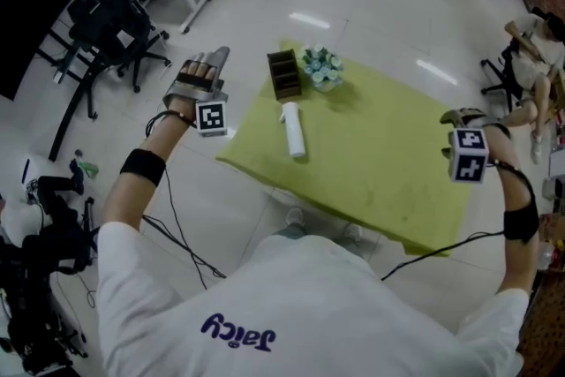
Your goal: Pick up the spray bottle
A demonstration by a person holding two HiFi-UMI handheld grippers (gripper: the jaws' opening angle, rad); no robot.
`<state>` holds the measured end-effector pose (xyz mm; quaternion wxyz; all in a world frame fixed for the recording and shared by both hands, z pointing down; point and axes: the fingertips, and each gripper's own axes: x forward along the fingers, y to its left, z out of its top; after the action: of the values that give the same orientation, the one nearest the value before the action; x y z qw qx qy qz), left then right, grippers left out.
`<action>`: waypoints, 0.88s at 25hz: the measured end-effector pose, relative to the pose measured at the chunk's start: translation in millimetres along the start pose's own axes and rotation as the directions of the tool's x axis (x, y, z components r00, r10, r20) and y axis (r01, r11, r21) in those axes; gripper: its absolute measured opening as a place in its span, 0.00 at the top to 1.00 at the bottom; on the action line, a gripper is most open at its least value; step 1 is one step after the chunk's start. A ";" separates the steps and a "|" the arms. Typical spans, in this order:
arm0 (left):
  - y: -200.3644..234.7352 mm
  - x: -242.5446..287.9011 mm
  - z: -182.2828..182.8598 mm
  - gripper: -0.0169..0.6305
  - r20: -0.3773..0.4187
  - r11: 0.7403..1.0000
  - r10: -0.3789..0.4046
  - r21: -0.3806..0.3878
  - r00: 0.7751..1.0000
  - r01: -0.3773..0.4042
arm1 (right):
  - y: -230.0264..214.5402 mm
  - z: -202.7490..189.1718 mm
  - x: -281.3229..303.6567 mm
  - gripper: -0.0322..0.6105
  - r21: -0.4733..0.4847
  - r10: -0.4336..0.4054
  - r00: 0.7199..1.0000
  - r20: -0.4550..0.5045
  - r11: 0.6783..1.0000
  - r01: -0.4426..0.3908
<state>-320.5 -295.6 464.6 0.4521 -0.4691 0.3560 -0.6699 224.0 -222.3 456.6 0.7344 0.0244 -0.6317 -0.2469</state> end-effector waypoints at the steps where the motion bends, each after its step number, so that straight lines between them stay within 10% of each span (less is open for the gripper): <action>1: -5.0 -1.4 -0.3 0.22 -0.001 1.000 -0.019 -0.019 1.000 0.019 | -2.7 1.0 -0.5 0.49 -0.011 -0.008 1.000 0.009 1.000 0.008; 11: -38.5 -30.0 14.4 0.22 -0.041 0.980 -0.138 -0.147 0.990 0.131 | -33.2 -1.8 -9.2 0.49 -0.122 -0.070 0.992 0.109 0.989 0.083; 22: -55.4 -69.7 -5.1 0.22 -0.051 0.900 -0.219 -0.397 0.974 0.181 | -81.6 20.6 -14.1 0.49 -0.258 -0.164 0.966 0.201 0.942 0.213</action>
<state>-329.9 -211.1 491.6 0.2612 -0.5514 0.4532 -0.6499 176.4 -282.6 419.4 0.6445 -0.0400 -0.6483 -0.4034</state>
